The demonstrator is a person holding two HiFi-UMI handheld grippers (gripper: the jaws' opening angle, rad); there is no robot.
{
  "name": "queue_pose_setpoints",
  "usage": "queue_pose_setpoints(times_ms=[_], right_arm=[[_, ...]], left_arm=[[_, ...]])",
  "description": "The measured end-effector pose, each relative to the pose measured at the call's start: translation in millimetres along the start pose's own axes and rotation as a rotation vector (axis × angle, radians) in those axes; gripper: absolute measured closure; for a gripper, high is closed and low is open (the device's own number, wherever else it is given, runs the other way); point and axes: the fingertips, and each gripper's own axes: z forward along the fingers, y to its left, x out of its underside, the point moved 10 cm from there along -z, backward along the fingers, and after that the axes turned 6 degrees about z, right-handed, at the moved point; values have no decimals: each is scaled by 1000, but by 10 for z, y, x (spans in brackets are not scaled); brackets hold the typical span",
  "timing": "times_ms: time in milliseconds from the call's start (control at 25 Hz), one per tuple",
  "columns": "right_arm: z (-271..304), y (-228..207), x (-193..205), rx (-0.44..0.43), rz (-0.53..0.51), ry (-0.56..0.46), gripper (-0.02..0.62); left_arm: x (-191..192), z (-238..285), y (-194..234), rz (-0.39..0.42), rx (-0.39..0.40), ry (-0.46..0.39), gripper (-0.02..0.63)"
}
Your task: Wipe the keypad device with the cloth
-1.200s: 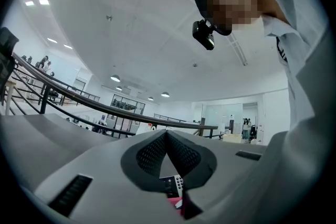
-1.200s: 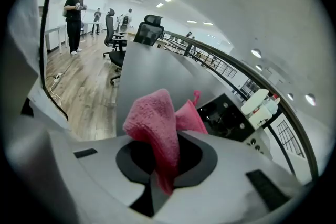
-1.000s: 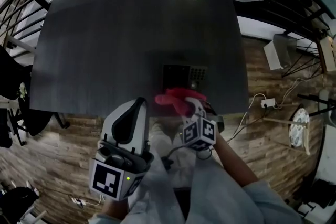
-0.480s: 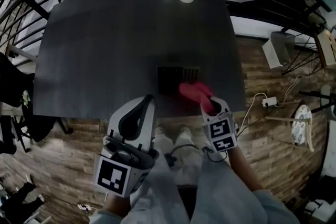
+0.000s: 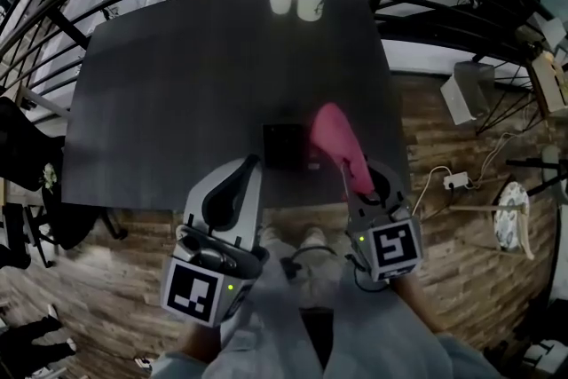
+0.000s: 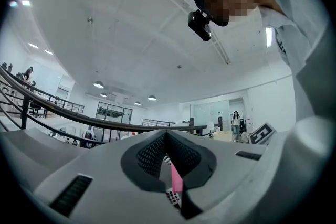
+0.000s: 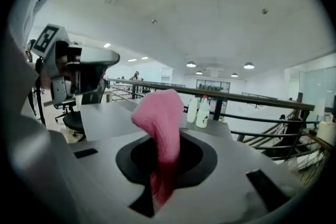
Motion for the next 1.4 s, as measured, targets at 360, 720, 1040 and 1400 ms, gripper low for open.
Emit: queue_pose_setpoints(times_ms=[360,720,1040,1400], right_arm=[[-223,118,-536,14,27,-236,554],[-341,156,-776,-16,-15,-351,554],[-359,173,-814,-53,-60,-339,554],[-388,215,-795,-75,-81,-320,554]], left_arm=[[-171,-8,-27,73,-11,-40,606],[-299,-3,-126,143,-2,-76,606],[-329,-4,-184,142,-7,-69,606],[-313,-25,-223,134,-10,-63,606]])
